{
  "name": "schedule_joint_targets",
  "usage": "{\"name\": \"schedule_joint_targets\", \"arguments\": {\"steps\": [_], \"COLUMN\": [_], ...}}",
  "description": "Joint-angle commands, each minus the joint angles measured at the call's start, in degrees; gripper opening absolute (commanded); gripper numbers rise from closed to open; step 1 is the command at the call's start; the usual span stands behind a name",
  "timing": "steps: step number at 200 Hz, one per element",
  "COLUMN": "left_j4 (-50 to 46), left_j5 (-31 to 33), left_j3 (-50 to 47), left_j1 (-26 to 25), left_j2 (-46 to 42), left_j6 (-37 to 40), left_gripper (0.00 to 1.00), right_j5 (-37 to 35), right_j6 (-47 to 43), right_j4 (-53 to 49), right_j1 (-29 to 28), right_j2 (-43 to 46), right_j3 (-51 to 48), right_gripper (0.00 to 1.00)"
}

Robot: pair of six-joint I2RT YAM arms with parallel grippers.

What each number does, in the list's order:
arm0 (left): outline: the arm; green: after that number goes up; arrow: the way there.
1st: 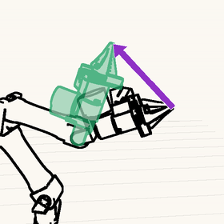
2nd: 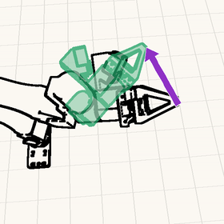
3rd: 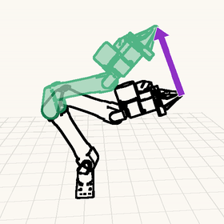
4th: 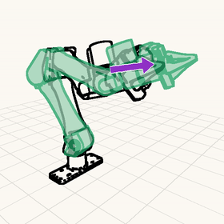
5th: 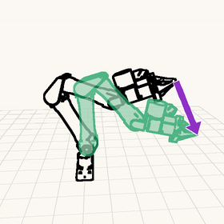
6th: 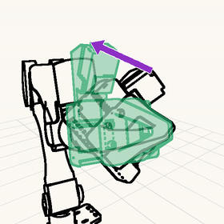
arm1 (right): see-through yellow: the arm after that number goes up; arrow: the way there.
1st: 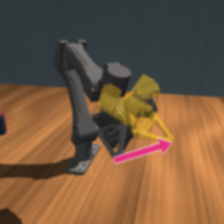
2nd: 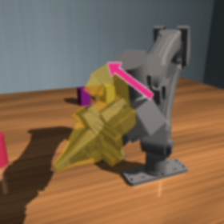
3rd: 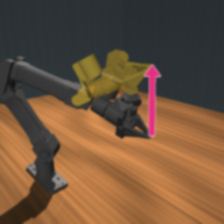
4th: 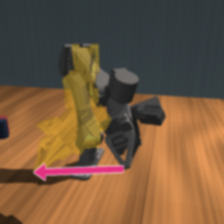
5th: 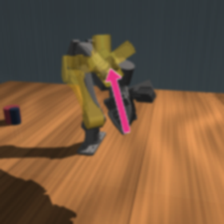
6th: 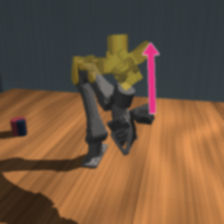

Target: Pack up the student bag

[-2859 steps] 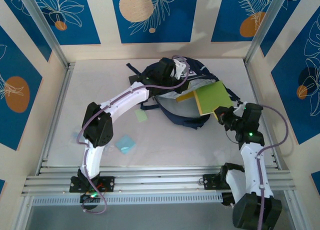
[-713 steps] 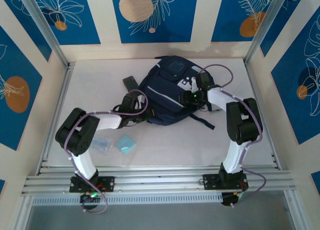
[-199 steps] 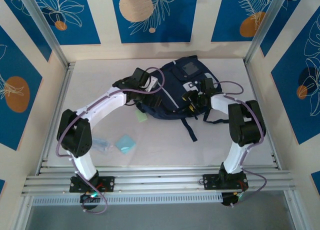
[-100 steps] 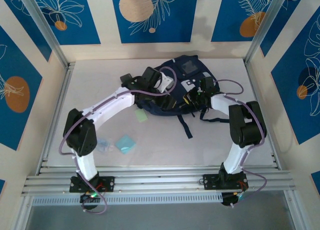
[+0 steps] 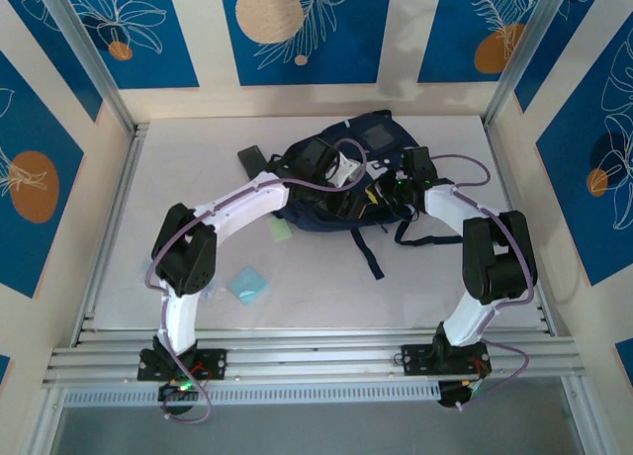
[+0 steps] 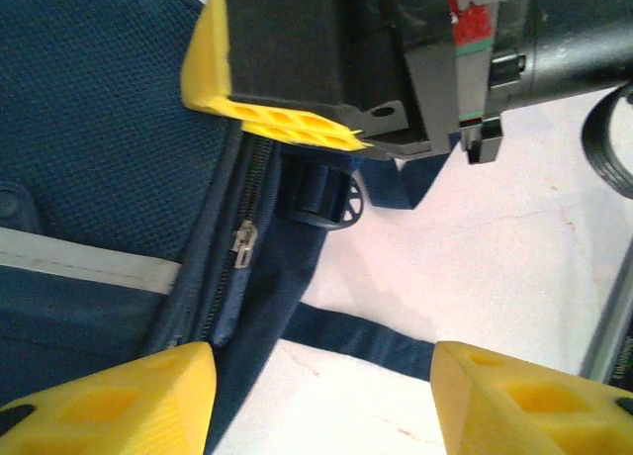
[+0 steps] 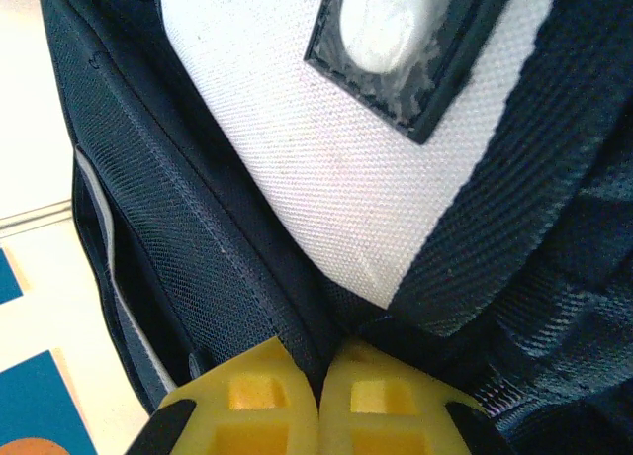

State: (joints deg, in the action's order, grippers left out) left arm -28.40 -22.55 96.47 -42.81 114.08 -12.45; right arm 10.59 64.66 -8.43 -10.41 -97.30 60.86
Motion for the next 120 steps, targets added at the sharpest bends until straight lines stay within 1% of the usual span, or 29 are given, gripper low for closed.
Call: {"name": "schedule_joint_targets", "arguments": {"steps": [1, 19, 51, 89, 120], "left_j4": [1.8, 2.5, 1.2, 0.8, 5.5], "left_j5": [-3.1, -2.2, 0.9, 7.3, 12.9], "left_j3": [-1.6, -2.5, -2.2, -1.8, -2.4], "left_j1": [-1.0, -1.0, -1.0, -1.0, -1.0], "left_j2": [0.8, 1.6, 3.3, 5.5, 8.4], "left_j6": [-5.2, -7.7, -9.8, -10.6, -12.8], "left_gripper": [0.57, 0.54, 0.54, 0.58, 0.58], "right_j5": [2.8, 3.0, 2.9, 3.2, 3.5], "right_j6": [0.9, 1.2, 1.7, 2.8, 3.9], "right_j4": [3.5, 3.8, 4.4, 6.1, 7.5], "right_j1": [0.1, 0.1, -0.1, -0.5, -1.2], "right_j2": [2.4, 2.5, 2.9, 3.4, 3.9], "right_j3": [3.5, 3.5, 2.9, 1.8, 1.2], "right_gripper": [0.0, 0.0, 0.0, 0.0, 0.0]}}
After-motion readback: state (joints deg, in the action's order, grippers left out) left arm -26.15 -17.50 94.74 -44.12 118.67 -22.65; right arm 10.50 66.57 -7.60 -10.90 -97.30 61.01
